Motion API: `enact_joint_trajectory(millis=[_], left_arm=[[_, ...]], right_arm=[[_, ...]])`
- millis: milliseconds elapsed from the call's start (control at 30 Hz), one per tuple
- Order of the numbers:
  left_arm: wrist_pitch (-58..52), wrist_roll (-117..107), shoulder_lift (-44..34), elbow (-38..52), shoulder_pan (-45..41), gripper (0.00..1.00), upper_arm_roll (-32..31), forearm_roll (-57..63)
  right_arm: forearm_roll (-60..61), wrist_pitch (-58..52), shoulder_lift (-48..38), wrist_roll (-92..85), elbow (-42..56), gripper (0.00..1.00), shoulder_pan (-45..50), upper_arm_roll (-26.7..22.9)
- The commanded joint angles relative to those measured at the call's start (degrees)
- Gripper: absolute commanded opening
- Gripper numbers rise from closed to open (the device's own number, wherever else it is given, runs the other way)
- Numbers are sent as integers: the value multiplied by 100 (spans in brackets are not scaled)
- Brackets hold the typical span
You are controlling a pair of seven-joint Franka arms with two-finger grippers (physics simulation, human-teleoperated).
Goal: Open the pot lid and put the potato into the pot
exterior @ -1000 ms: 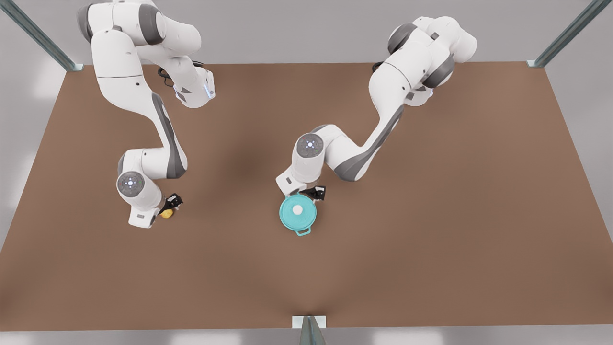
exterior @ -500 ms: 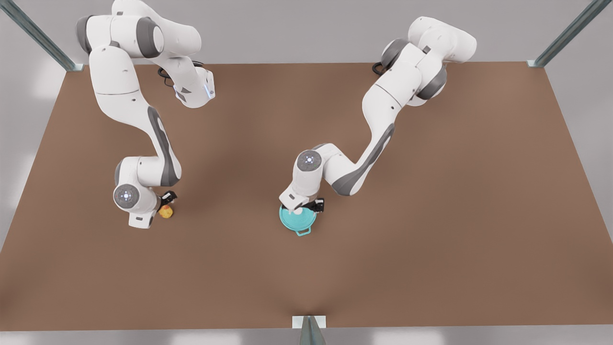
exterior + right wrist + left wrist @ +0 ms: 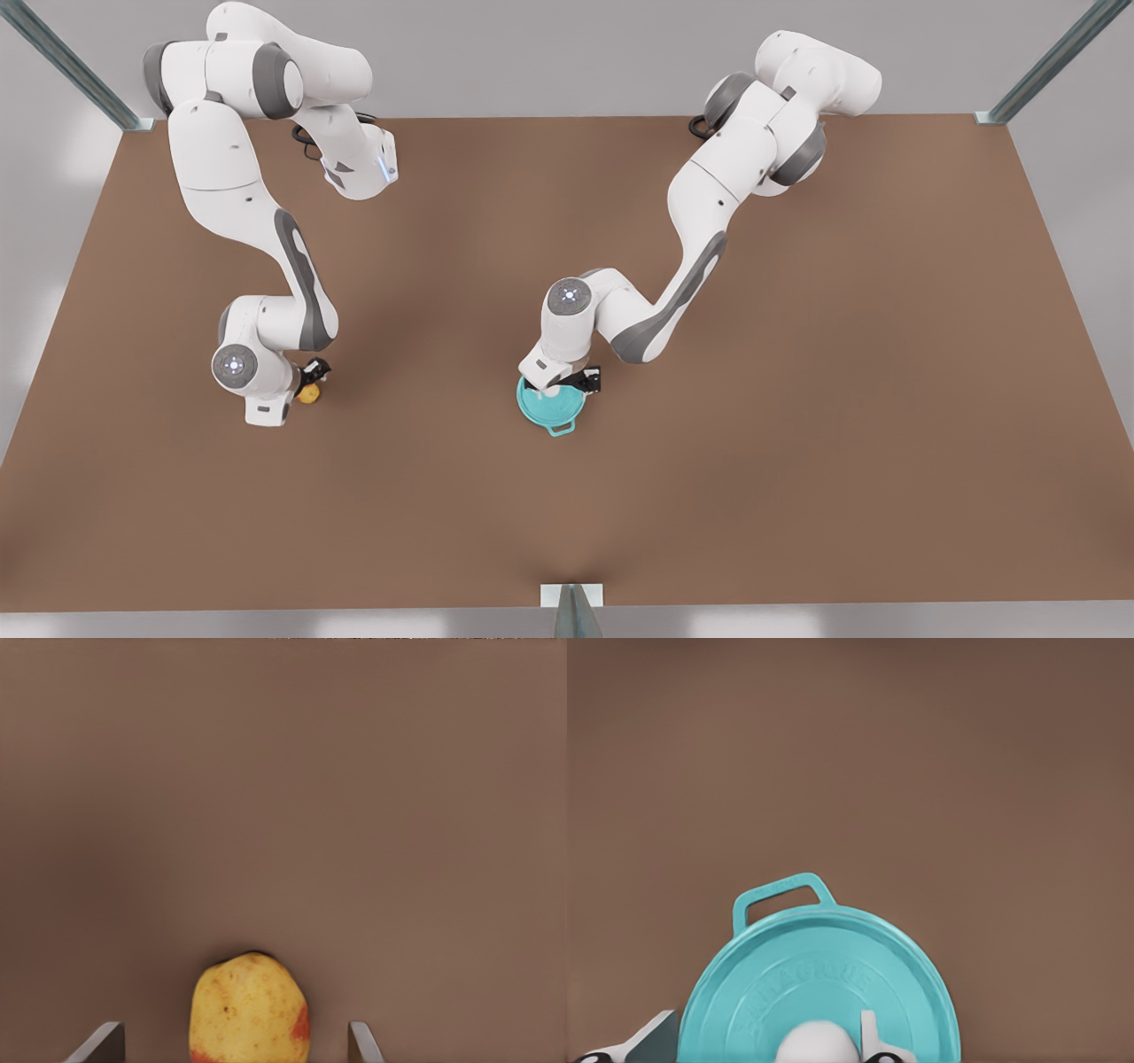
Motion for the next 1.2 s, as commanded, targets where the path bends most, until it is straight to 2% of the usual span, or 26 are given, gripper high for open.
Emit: enact_joint_trajectory(millis=[0,67,100,167,233,300,400,467,533,633,767,867,900,933,1000,1033,1100,1133,1167], left_arm=[[-9,-368,9,-1,0,100,-1,11],[-9,-368,18,-1,0,100,-1,11],[-9,-377,18,-1,0,95,-1,11],[-9,-385,18,-1,0,75,-1,3],[-17,-377,18,-1,0,50,-1,3],[-26,-377,9,8,0,45,-1,3],[-308,-350,9,78,18,41,8,11],[-316,-262,1,87,53,39,34,11],[-316,-218,-8,96,150,37,34,11],[-351,378,-70,113,571,37,17,-32],[-440,3024,18,210,2030,37,-62,-771],[87,3535,537,298,2373,37,-62,-841],[132,3517,563,316,2364,40,-71,-850],[106,3561,563,316,2373,100,-141,-850],[-711,3956,335,368,2566,100,-290,-876],[-1396,4307,98,377,2970,100,-633,-868],[-2987,4581,-692,298,4622,100,-2083,-806],[-3761,4633,-1667,-166,5237,100,-2303,-850],[-3254,4668,-3266,-1923,6423,100,-2733,-1411]], right_arm=[[19,220,58,-588,2,95,0,0],[19,255,84,-588,-7,94,8,0],[28,255,84,-588,-7,92,9,0],[28,255,111,-588,-7,87,0,0],[28,255,111,-588,-7,77,9,9],[28,255,111,-596,-7,70,0,9],[28,255,119,-623,-7,70,0,9],[28,264,119,-623,-7,60,0,17],[28,255,119,-623,-7,55,0,26],[28,247,111,-632,-7,52,9,26],[28,176,58,-649,-7,52,9,35],[63,71,-91,-649,-7,52,35,105],[63,-87,-197,-649,-7,52,35,132],[63,-175,-285,-649,-7,52,88,132],[72,-447,-460,-640,20,52,96,325],[72,-553,-540,-623,37,52,105,413],[81,-676,-662,-561,72,52,263,527],[81,-685,-689,-544,99,52,360,562],[81,-685,-707,-491,107,52,387,615]])
